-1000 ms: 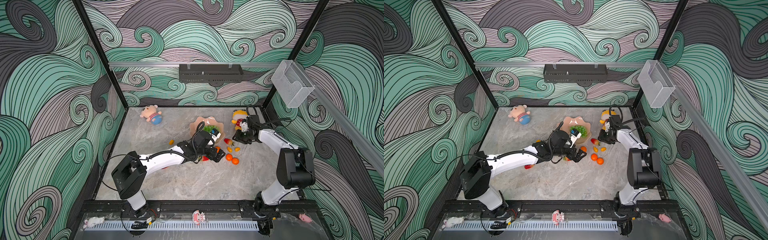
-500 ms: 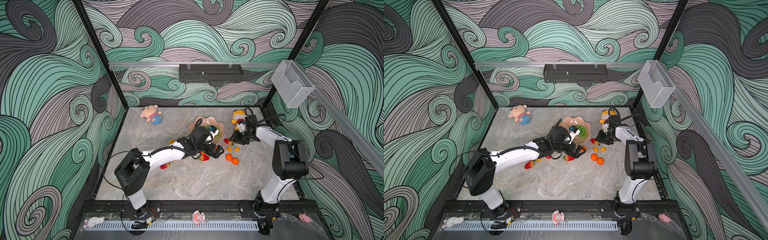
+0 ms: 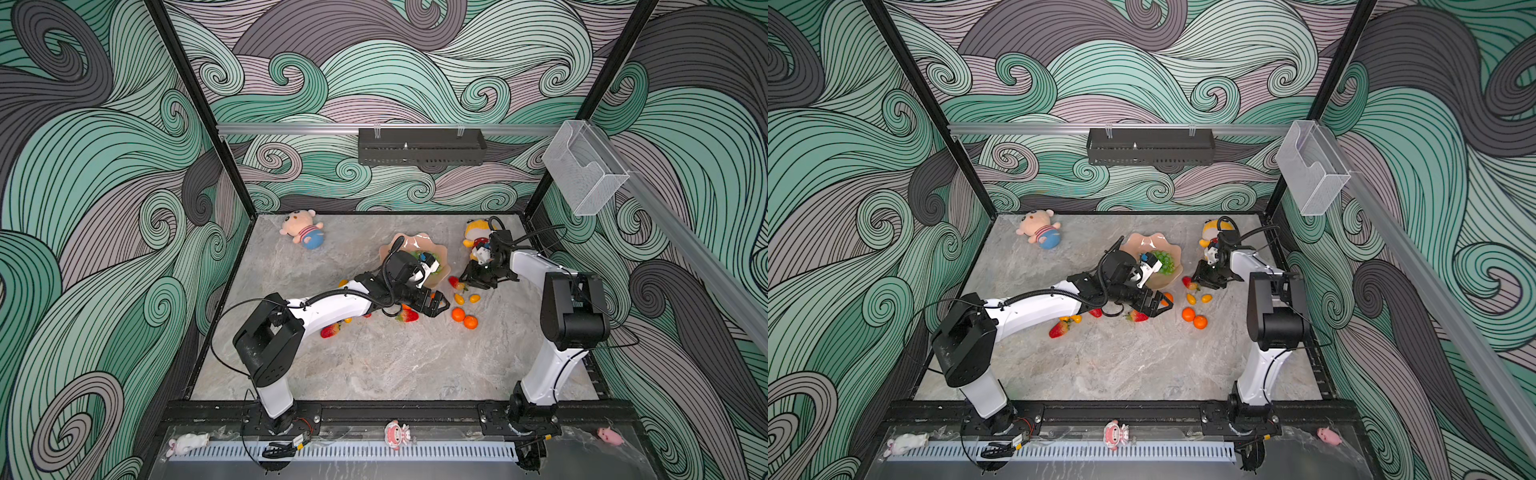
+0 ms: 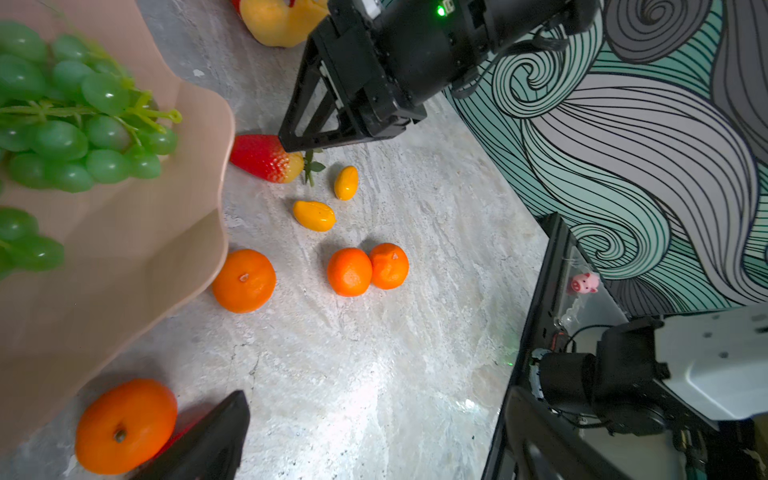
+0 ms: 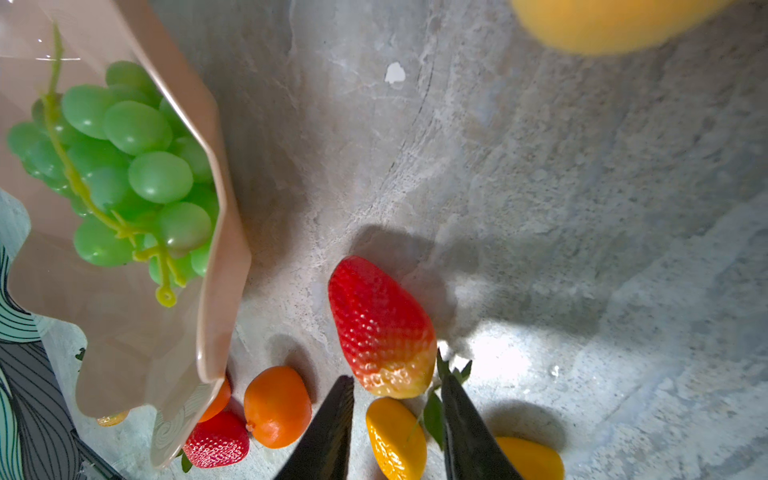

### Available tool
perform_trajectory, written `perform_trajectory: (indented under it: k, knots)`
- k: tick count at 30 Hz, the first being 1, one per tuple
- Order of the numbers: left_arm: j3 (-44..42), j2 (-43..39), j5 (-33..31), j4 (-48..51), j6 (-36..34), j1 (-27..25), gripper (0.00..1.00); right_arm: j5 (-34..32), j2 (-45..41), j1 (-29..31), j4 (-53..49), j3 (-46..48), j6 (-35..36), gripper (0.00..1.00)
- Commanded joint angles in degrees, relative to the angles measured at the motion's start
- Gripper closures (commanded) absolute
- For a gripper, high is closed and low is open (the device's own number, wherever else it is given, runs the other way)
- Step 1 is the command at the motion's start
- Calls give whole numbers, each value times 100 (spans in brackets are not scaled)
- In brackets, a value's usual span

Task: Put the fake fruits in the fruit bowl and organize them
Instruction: 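Move the right gripper to the red-and-yellow strawberry beside the bowl, then close the right gripper on the strawberry and lift it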

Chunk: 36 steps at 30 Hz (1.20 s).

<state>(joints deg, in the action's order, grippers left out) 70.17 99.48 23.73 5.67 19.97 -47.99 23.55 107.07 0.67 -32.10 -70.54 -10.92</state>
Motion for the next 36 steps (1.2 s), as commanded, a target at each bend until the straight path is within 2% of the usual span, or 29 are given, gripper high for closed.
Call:
perform_trajectory:
  k: [1,6,11,13,36]
  knots:
    - [293,178,477,69,-86,83,1,-251,64,-28,-109,-87,123,63]
    - [295,217,668,-32,-22,114,1,49,69,-24,-91,7,143,56]
    - [290,207,664,-13,-37,130,1,198,-9,-29,-129,175,108,45]
    - [295,209,701,-22,-23,132,1,224,-27,-14,-135,239,116,44]
    - [372,293,834,-2,56,221,1,223,102,250,-405,147,305,61]
